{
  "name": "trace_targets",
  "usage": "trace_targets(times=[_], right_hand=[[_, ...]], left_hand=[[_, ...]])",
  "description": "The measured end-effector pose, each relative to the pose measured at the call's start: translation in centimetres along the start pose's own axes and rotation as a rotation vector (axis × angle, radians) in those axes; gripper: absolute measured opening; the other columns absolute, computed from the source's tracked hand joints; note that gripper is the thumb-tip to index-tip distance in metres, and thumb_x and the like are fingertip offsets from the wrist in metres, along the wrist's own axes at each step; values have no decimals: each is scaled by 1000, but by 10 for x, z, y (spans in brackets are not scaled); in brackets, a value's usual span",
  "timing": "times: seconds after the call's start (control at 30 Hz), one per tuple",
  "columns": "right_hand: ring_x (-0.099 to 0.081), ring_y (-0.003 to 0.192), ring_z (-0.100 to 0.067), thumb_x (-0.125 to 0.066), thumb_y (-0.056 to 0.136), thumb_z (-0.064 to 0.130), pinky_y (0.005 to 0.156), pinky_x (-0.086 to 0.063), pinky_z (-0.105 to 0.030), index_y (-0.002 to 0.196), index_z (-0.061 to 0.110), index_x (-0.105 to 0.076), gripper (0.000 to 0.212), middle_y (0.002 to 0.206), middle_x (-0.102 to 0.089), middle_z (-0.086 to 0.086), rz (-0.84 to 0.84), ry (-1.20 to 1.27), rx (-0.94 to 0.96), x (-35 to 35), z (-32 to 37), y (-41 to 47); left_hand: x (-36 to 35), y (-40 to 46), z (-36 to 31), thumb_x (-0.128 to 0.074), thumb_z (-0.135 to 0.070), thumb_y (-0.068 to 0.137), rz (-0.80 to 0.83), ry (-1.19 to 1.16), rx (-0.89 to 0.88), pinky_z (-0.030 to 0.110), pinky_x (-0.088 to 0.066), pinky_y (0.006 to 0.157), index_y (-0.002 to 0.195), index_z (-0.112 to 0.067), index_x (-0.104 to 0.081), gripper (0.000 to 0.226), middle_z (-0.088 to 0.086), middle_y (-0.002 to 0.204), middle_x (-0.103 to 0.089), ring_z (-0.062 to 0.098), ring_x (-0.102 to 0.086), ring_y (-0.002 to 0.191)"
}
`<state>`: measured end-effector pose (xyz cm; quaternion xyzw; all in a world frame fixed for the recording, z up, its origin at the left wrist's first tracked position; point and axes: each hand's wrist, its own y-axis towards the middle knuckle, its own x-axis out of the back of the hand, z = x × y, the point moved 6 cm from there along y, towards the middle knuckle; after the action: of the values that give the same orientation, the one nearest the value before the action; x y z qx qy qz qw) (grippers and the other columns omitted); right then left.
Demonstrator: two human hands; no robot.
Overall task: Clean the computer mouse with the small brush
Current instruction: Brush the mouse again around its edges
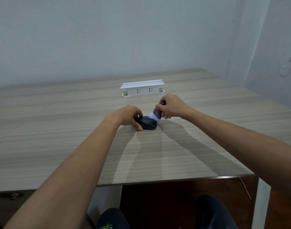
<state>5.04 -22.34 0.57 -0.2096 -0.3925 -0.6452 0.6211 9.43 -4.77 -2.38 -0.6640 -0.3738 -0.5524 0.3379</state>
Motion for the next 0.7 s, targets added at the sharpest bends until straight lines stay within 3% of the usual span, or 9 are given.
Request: trace_targets(times=[0.13,0.27,0.5,0.6,0.7], right_hand=[[-63,46,-21,-53,93,8,36,-45,-14,80,-8,-73,29,68,-74,-20,15,-66,-12,2,-2,-5],[-56,36,-12,-57,86,9,35,-42,-17,74,-4,-74,24,61,-72,-15,41,14,-2,3,11,-9],[-55,39,-13,-58,84,12,38,-43,-18,76,-4,-75,24,62,-71,-13,163,6,-40,1,10,-13],[-56,36,-10,-56,83,8,38,-43,-16,74,-5,-75,25,60,-72,-13,150,-100,-31,6,5,-14],[-58,39,-14,-56,85,8,37,-43,-17,77,-7,-74,24,63,-73,-17,106,-53,6,7,12,-15]], left_hand=[[0,0,0,-90,-40,68,-5,-15,6,33,-50,89,125,-17,-66,66,2,116,-66,20,-61,102],[1,0,-2,-90,-39,69,4,-10,4,30,-49,85,125,-14,-66,66,3,115,-67,19,-59,97],[1,-2,-2,-89,-39,69,-17,-12,7,34,-51,90,125,-13,-66,66,5,117,-67,24,-62,104],[0,-1,0,-90,-40,69,-16,-23,9,31,-49,88,126,-13,-66,67,4,117,-67,21,-60,101],[0,0,0,-90,-40,68,-17,-15,9,29,-48,83,123,-14,-68,66,4,114,-68,18,-58,94]])
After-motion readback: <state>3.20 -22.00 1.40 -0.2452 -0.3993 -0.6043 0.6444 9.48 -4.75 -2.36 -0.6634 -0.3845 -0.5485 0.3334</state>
